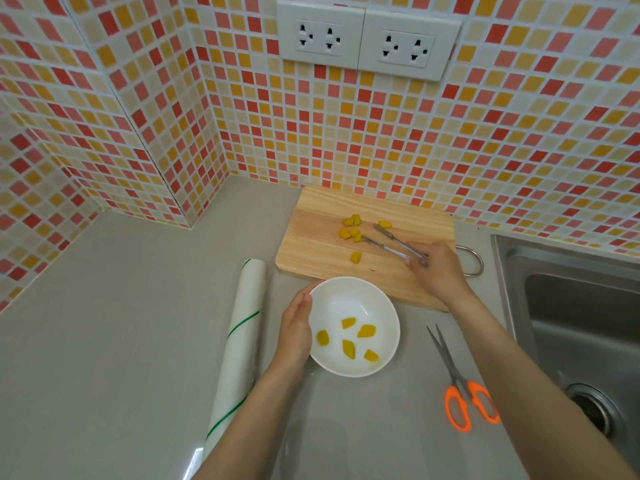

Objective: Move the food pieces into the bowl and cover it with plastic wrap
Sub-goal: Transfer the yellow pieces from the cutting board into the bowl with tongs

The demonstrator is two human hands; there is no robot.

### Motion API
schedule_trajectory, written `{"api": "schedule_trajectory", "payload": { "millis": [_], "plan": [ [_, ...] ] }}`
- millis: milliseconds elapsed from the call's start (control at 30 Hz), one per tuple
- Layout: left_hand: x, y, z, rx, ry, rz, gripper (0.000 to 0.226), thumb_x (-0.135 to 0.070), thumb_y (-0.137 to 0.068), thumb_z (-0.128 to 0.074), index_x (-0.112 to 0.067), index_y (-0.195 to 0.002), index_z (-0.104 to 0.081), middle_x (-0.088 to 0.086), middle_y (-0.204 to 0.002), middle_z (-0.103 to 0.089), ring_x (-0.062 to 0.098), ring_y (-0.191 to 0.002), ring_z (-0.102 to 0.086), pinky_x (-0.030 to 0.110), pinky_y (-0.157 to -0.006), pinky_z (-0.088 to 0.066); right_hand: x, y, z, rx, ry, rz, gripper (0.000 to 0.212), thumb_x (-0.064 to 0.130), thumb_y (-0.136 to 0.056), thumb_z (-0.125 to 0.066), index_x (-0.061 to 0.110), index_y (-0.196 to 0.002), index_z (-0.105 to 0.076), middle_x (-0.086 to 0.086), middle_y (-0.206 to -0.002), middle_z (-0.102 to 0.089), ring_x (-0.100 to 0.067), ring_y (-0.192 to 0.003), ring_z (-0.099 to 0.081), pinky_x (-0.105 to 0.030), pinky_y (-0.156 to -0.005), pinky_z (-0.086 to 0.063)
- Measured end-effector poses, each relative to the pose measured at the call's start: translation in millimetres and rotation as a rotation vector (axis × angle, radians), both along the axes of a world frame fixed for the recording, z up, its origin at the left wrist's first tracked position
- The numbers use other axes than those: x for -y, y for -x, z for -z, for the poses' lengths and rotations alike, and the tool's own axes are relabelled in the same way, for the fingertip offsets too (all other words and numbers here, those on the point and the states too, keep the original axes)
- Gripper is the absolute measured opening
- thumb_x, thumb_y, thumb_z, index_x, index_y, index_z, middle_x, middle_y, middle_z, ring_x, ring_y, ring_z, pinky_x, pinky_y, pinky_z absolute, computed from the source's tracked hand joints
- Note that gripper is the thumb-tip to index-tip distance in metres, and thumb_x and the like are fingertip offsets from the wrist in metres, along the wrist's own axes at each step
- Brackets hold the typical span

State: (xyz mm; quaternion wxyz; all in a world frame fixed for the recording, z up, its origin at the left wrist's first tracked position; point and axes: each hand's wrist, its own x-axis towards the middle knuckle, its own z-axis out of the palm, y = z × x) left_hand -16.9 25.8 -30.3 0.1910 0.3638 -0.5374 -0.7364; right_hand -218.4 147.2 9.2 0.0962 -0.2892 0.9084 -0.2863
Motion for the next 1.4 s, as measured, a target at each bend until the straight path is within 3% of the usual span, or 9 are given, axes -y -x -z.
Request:
{"api": "schedule_trajectory", "payload": {
  "millis": [100, 167, 500, 667, 800, 900, 1100, 1233, 1400],
  "plan": [
    [0, 0, 0, 0.008, -0.024, -0.008, 0.028, -0.021, -0.098, -0.038, -0.025, -0.102, -0.066, 0.002, -0.105, -0.069, 0.021, -0.099, -0.064, 0.035, -0.083, -0.052, 26, 6, 20, 0.016, -0.041, 0.033, 0.034, 0.01, -0.087, -0.057, 0.006, -0.121, -0.062, -0.023, -0.111, -0.063, -0.036, -0.105, -0.057, -0.035, -0.085, -0.044],
    [0, 0, 0, 0.01, -0.03, -0.007, 0.028, -0.021, -0.098, -0.038, -0.025, -0.103, -0.066, 0.003, -0.107, -0.069, 0.022, -0.1, -0.064, 0.039, -0.086, -0.051, 37, 6, 30, 0.015, -0.054, 0.04, 0.033, 0.011, -0.088, -0.055, 0.009, -0.121, -0.062, -0.024, -0.113, -0.059, -0.036, -0.107, -0.054, -0.031, -0.086, -0.042],
    [1, -2, 1, 0.0, 0.017, 0.027, 0.032, -0.019, -0.099, -0.034, -0.028, -0.102, -0.064, -0.006, -0.102, -0.068, 0.004, -0.09, -0.064, 0.011, -0.066, -0.051, 20, -12, 17, -0.051, 0.07, -0.007, 0.031, 0.007, -0.088, -0.057, 0.015, -0.116, -0.066, -0.019, -0.086, -0.057, -0.031, -0.088, -0.052, -0.025, -0.063, -0.023],
    [0, -1, 2, -0.002, 0.007, 0.014, 0.031, -0.019, -0.099, -0.035, -0.029, -0.102, -0.064, -0.005, -0.103, -0.069, 0.011, -0.095, -0.064, 0.018, -0.07, -0.052, -13, -49, -13, 0.022, 0.197, -0.107, 0.033, 0.004, -0.085, -0.062, 0.007, -0.117, -0.064, -0.01, -0.088, -0.053, -0.02, -0.079, -0.053, -0.002, -0.07, -0.036],
    [0, -1, 3, -0.017, -0.009, 0.016, 0.031, -0.017, -0.099, -0.034, -0.021, -0.109, -0.063, -0.002, -0.104, -0.068, 0.01, -0.093, -0.065, 0.015, -0.068, -0.052, -32, -72, -26, 0.11, 0.118, -0.244, 0.039, 0.006, -0.083, -0.065, 0.013, -0.121, -0.061, 0.005, -0.083, -0.045, 0.0, -0.077, -0.047, 0.0, -0.072, -0.035],
    [1, -1, 2, -0.012, -0.005, 0.024, 0.032, -0.018, -0.099, -0.034, -0.019, -0.112, -0.063, -0.003, -0.105, -0.068, 0.007, -0.092, -0.065, 0.014, -0.067, -0.052, -36, -74, -30, 0.116, 0.077, -0.286, 0.043, 0.008, -0.083, -0.066, 0.017, -0.124, -0.059, 0.01, -0.083, -0.043, 0.001, -0.078, -0.046, 0.0, -0.072, -0.034],
    [1, 0, 4, 0.004, 0.018, 0.016, 0.031, -0.019, -0.099, -0.034, -0.027, -0.103, -0.063, -0.007, -0.098, -0.068, 0.001, -0.085, -0.064, 0.008, -0.06, -0.05, -27, -44, -20, 0.023, 0.074, -0.113, 0.043, 0.007, -0.084, -0.064, 0.01, -0.126, -0.057, 0.005, -0.083, -0.043, -0.004, -0.073, -0.045, -0.01, -0.068, -0.031],
    [1, -1, 6, 0.005, 0.022, 0.011, 0.032, -0.018, -0.099, -0.034, -0.029, -0.098, -0.065, -0.009, -0.096, -0.068, -0.006, -0.076, -0.066, 0.008, -0.059, -0.049, -9, -21, 1, 0.011, -0.039, -0.006, 0.045, 0.012, -0.087, -0.06, 0.009, -0.131, -0.052, -0.02, -0.106, -0.052, -0.031, -0.102, -0.052, -0.022, -0.079, -0.031],
    [2, -2, 7, -0.005, 0.038, 0.016, 0.034, -0.019, -0.099, -0.035, -0.031, -0.097, -0.066, -0.014, -0.092, -0.07, -0.008, -0.076, -0.065, 0.007, -0.059, -0.048, 12, -19, 18, 0.016, -0.044, -0.058, 0.039, 0.011, -0.086, -0.061, 0.012, -0.125, -0.059, -0.024, -0.102, -0.057, -0.035, -0.104, -0.052, -0.023, -0.071, -0.028]
  ]
}}
